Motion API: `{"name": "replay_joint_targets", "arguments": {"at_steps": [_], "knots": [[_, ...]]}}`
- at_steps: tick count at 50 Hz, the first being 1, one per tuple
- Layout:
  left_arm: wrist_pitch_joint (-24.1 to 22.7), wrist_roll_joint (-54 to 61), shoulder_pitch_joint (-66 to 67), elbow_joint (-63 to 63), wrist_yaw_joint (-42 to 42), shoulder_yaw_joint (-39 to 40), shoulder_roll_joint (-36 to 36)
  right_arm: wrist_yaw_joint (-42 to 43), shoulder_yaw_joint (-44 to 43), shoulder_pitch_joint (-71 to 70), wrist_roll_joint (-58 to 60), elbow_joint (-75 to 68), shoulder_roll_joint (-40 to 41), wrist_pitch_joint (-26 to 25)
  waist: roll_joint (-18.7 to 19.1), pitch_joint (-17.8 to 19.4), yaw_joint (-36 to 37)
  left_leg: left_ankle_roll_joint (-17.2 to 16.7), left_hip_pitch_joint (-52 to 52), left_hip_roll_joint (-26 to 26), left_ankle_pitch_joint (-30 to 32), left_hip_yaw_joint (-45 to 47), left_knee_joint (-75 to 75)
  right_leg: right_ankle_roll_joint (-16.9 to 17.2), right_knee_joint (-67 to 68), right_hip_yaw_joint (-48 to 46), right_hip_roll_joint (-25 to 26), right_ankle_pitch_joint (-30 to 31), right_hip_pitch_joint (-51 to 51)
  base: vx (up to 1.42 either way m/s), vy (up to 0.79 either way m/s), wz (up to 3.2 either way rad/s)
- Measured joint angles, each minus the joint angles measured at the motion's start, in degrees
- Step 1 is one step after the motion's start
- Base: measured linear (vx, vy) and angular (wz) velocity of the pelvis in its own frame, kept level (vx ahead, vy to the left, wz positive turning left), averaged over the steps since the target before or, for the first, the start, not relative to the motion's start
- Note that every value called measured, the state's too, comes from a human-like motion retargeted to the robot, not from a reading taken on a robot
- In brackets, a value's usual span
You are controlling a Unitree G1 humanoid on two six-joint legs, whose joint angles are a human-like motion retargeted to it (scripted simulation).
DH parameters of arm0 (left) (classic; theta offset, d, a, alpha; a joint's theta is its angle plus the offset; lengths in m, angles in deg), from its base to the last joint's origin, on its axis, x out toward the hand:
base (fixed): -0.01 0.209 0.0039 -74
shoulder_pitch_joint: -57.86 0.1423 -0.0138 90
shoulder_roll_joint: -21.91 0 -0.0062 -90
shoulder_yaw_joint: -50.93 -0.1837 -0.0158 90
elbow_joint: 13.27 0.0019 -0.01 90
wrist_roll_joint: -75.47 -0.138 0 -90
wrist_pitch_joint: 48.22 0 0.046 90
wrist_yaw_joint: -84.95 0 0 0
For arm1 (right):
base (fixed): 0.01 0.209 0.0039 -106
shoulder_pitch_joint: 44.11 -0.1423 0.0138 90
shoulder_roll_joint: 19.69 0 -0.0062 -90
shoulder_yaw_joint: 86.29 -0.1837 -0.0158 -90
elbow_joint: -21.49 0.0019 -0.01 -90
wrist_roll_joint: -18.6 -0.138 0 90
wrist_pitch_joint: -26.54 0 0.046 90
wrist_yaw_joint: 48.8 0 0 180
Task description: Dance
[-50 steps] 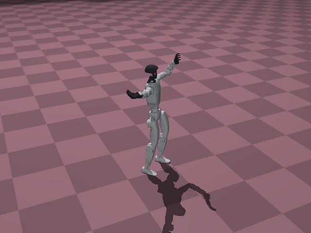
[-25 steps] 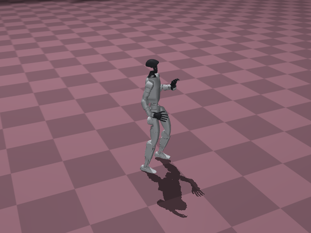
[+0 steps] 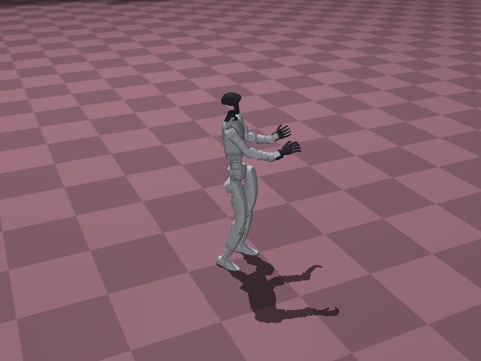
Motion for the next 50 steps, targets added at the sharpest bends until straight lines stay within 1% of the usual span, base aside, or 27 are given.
{"name": "replay_joint_targets", "arguments": {"at_steps": [2, 3, 5, 7, 8, 10, 12, 15, 18, 19, 20, 22, 25, 28, 30, 32, 33, 35, 37, 38, 40, 41, 42, 43, 45, 48, 50], "knots": [[2.57, -3.17, -4.99, 5.62, -0.57, -2.24, -1.50, 6.31, -3.91, -3.01, 0.90, -8.82, 1.45, -0.34, -0.98, -0.18, -0.18, -0.24, -0.62, 0.30, 0.19, -0.15, -0.14, -0.06, 0.40, -0.58, 0.04, -0.05, -0.61, -0.01, -0.19, 0.36], [3.49, -3.96, -7.71, 7.63, -2.67, -4.34, -2.17, 8.19, -6.93, -4.42, 0.48, -12.80, 2.09, -1.06, -1.65, -0.22, -0.51, -0.28, -1.04, 0.51, 0.42, -0.20, -0.24, -0.19, 0.29, -0.96, 0.09, 0.06, -0.80, 0.02, -0.23, 0.33], [3.74, -2.84, -11.51, 8.11, -7.34, -9.04, -1.64, 10.58, -12.18, -6.00, -4.94, -17.19, 3.28, -2.73, -2.00, -0.76, -1.00, -0.39, -1.68, 1.48, 0.85, -0.25, -0.42, -0.47, -1.32, -1.72, 0.66, 0.68, -0.27, 0.02, -0.22, 0.28], [1.56, -1.24, -13.13, 4.03, -12.94, -13.00, -0.30, 5.95, -15.49, -6.45, -15.50, -15.90, 4.94, -0.70, -2.07, -1.10, -2.67, -0.69, -2.29, 2.86, 0.92, -0.43, -0.33, -0.80, -4.34, -3.09, 1.09, 1.46, 1.00, 0.01, -0.23, 0.25], [0.47, -0.28, -13.26, 1.05, -16.25, -14.99, -0.03, 0.39, -15.88, -6.33, -23.29, -13.21, 5.72, 0.91, -2.22, -1.02, -3.82, -0.88, -2.55, 3.56, 0.79, -0.73, -0.03, -0.77, -6.16, -3.73, 1.19, 1.94, 1.94, 0.01, -0.24, 0.21], [0.73, 4.84, -12.45, -6.86, -24.25, -19.76, -1.20, -13.61, -13.47, -4.34, -42.86, -3.84, 5.89, 0.59, -2.62, -1.06, -6.14, -1.18, -3.44, 4.86, 0.20, -1.38, 1.05, -0.52, -9.98, -4.48, 1.46, 3.02, 3.71, 0.01, -0.24, 0.11], [5.76, 12.84, -10.50, -16.45, -33.60, -24.84, -4.94, -25.37, -9.90, -0.57, -58.32, 8.08, 5.74, -4.18, -3.03, -1.61, -9.08, -1.46, -4.66, 6.01, -1.00, -2.25, 2.73, -0.53, -13.36, -4.56, 1.94, 3.92, 4.95, 0.01, -0.24, -0.02], [20.44, 27.16, -5.77, -32.37, -47.20, -31.35, -12.47, -37.46, -6.75, 6.65, -72.95, 24.54, 5.83, -14.80, -3.38, -2.57, -13.51, -1.82, -6.44, 7.49, -3.49, -4.40, 6.40, -0.77, -17.99, -5.00, 2.57, 5.30, 7.03, 0.06, -0.24, -0.07], [37.06, 43.54, 0.84, -48.75, -59.25, -34.42, -23.83, -51.41, -4.88, 15.61, -84.12, 39.41, 2.13, -25.24, -3.78, -3.63, -16.24, -2.11, -8.50, 9.35, -7.03, -5.17, 11.65, -1.86, -21.36, -5.21, 3.73, 6.34, 8.50, 0.08, -0.23, -0.32], [40.97, 48.58, 3.16, -53.79, -62.11, -34.95, -27.77, -55.20, -4.21, 19.01, -87.59, 43.97, 0.15, -28.45, -3.93, -3.98, -16.87, -2.31, -9.40, 9.90, -8.41, -5.58, 13.86, -2.27, -22.22, -5.26, 4.19, 6.61, 8.85, 0.07, -0.23, -0.34], [44.16, 53.41, 5.49, -58.68, -64.72, -35.43, -31.70, -58.76, -3.56, 22.52, -90.94, 48.42, -2.03, -31.53, -4.07, -4.31, -17.48, -2.54, -10.37, 10.39, -9.81, -6.16, 16.21, -2.65, -23.01, -5.36, 4.63, 6.86, 9.19, 0.09, -0.18, -0.18], [45.73, 61.13, 9.59, -67.71, -67.23, -37.02, -39.00, -65.23, -2.86, 30.32, -97.30, 57.10, -7.44, -35.77, -3.83, -4.92, -18.54, -2.84, -12.78, 11.45, -12.57, -7.66, 21.68, -2.86, -24.16, -5.71, 5.62, 7.02, 9.99, 0.08, -0.16, 0.04], [44.00, 68.90, 14.94, -81.00, -69.63, -39.75, -48.55, -73.75, -3.29, 40.68, -103.06, 66.64, -13.50, -40.29, -3.18, -5.76, -19.35, -3.15, -16.20, 13.21, -16.50, -9.54, 29.89, -2.65, -25.40, -5.77, 7.14, 6.48, 11.11, 0.05, -0.15, 0.11], [43.72, 68.83, 18.39, -87.64, -71.73, -40.15, -53.27, -74.34, -4.19, 45.18, -103.22, 70.25, -15.45, -42.52, -2.92, -6.66, -19.64, -2.72, -17.62, 14.14, -17.69, -10.29, 34.09, -1.97, -25.64, -4.94, 8.20, 5.16, 12.04, 0.02, -0.06, 0.01], [44.18, 68.04, 20.38, -89.02, -70.97, -38.71, -53.73, -72.08, -6.26, 45.63, -104.03, 70.97, -14.21, -42.80, -2.43, -7.20, -19.86, -2.54, -17.33, 15.00, -17.67, -10.22, 34.55, -1.84, -25.49, -4.77, 9.12, 4.78, 12.41, -0.04, 0.03, -0.04], [43.78, 68.77, 20.66, -87.80, -66.31, -37.05, -51.79, -67.87, -7.37, 43.34, -104.64, 69.85, -11.69, -43.50, -2.02, -7.75, -19.63, -2.90, -16.49, 15.26, -16.63, -9.95, 32.79, -2.22, -25.33, -4.65, 9.56, 4.90, 12.21, -0.15, 0.09, -0.18], [43.45, 68.74, 19.97, -86.15, -62.16, -36.76, -50.12, -64.73, -7.30, 41.11, -104.40, 68.38, -10.32, -43.86, -2.01, -8.05, -19.57, -3.22, -16.01, 15.10, -15.84, -9.80, 31.47, -2.49, -25.22, -4.44, 9.59, 5.05, 11.92, -0.20, 0.10, -0.19], [41.56, 65.97, 16.30, -80.16, -51.72, -37.99, -45.29, -55.58, -6.34, 34.30, -102.84, 62.55, -7.45, -42.73, -2.10, -8.51, -19.57, -3.77, -14.68, 14.65, -13.72, -9.06, 27.77, -2.76, -24.77, -4.21, 9.30, 5.26, 11.21, -0.22, 0.13, -0.14], [38.09, 58.71, 9.23, -69.19, -42.33, -39.59, -39.21, -44.23, -6.44, 26.02, -100.42, 53.22, -5.69, -36.93, -2.53, -8.56, -18.67, -4.10, -12.65, 14.12, -11.06, -7.46, 22.64, -2.82, -23.81, -4.19, 8.45, 5.15, 10.34, -0.27, 0.20, -0.05], [36.24, 53.59, 4.72, -61.88, -38.05, -40.24, -35.70, -38.66, -6.85, 21.73, -98.88, 47.76, -5.55, -33.12, -2.81, -8.37, -17.86, -4.19, -11.41, 13.86, -9.67, -6.44, 19.90, -2.82, -23.11, -3.92, 8.02, 4.99, 9.84, -0.22, 0.22, -0.02], [29.68, 39.37, -4.98, -43.42, -33.09, -40.94, -26.99, -27.83, -7.54, 13.03, -92.99, 34.54, -5.31, -24.84, -3.18, -7.67, -15.97, -4.28, -8.90, 13.26, -6.75, -4.98, 14.63, -2.68, -21.42, -3.37, 7.32, 4.53, 8.99, -0.16, 0.22, 0.02], [25.79, 31.90, -9.43, -33.41, -31.87, -39.86, -22.81, -25.71, -8.66, 8.85, -88.27, 26.90, -5.48, -21.33, -3.16, -7.43, -15.28, -4.27, -7.89, 13.11, -5.45, -4.39, 12.41, -2.57, -20.59, -3.34, 7.13, 4.26, 8.67, -0.15, 0.22, 0.07], [22.06, 24.89, -13.81, -23.57, -30.92, -38.38, -19.01, -23.65, -9.85, 4.68, -84.00, 19.20, -5.37, -18.92, -3.10, -7.23, -14.66, -4.30, -6.95, 13.01, -4.23, -3.80, 10.32, -2.46, -19.76, -3.32, 6.98, 3.97, 8.31, -0.15, 0.20, 0.10], [18.62, 18.79, -18.04, -14.06, -30.52, -36.08, -16.02, -21.73, -11.19, 0.55, -80.61, 11.37, -4.67, -18.75, -2.93, -7.10, -14.17, -4.41, -6.17, 12.97, -3.15, -3.21, 8.46, -2.35, -18.90, -3.33, 6.89, 3.67, 7.85, -0.12, 0.17, 0.07], [12.84, 8.89, -24.79, 2.84, -28.52, -31.57, -10.32, -20.91, -15.35, -6.57, -75.61, -2.85, -1.63, -18.37, -2.73, -7.31, -13.33, -4.67, -5.10, 12.96, -1.27, -2.02, 5.35, -2.04, -17.04, -3.22, 6.81, 3.03, 6.64, -0.05, 0.13, -0.01], [7.88, 1.44, -30.97, 22.03, -30.09, -24.18, -3.73, -25.17, -21.04, -13.86, -71.75, -18.86, 1.64, -16.67, -2.75, -7.95, -12.15, -4.73, -4.29, 12.60, 0.93, -0.61, 1.86, -1.25, -13.04, -1.88, 7.05, 1.68, 3.89, -0.03, 0.12, -0.17], [6.62, -0.03, -33.69, 32.23, -31.15, -19.66, -0.63, -24.77, -24.63, -17.76, -68.78, -27.89, 3.96, -15.48, -2.64, -8.66, -11.56, -4.66, -4.06, 12.11, 1.91, 0.51, -0.04, -0.80, -9.96, -0.40, 7.58, 0.71, 1.62, -0.05, 0.15, -0.33]]}}
